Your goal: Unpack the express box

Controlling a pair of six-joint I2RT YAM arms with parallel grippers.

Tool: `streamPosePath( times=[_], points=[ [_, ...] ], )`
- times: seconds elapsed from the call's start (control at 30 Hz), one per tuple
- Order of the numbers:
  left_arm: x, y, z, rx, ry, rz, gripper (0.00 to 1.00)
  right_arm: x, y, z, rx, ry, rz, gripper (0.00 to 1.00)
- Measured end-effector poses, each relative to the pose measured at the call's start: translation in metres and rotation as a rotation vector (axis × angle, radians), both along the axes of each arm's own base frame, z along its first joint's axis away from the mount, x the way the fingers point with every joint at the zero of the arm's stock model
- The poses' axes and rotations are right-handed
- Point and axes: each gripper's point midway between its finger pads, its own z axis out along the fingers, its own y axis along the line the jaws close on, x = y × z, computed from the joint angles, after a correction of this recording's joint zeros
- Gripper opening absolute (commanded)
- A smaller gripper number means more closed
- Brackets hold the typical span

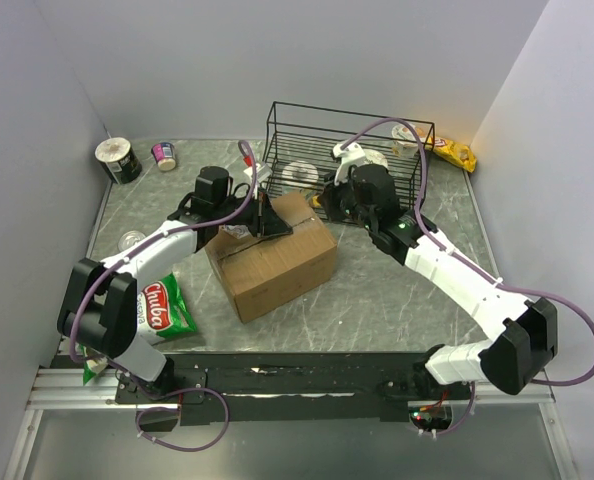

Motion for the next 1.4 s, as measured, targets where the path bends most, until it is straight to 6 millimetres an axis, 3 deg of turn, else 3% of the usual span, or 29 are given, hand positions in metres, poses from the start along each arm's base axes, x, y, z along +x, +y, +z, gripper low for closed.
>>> streamPosePath(
  times=[1.03,1.23,1.4],
  points=[
    [0.01,-0.003,0.0,-0.028,0.033,0.038,0.01,-0.057,-0.032,0.002,-0.031,0.101,0.015,0.0],
    [0.011,-0.003,0.0,-0.029,0.026,0.038,0.01,-0.054,-0.033,0.004,-0.045,0.08,0.02,0.0],
    [0.011,-0.003,0.0,-0.028,0.026,0.039,0.01,-0.038,-0.031,0.006,-0.072,0.038,-0.001,0.0]
  ],
)
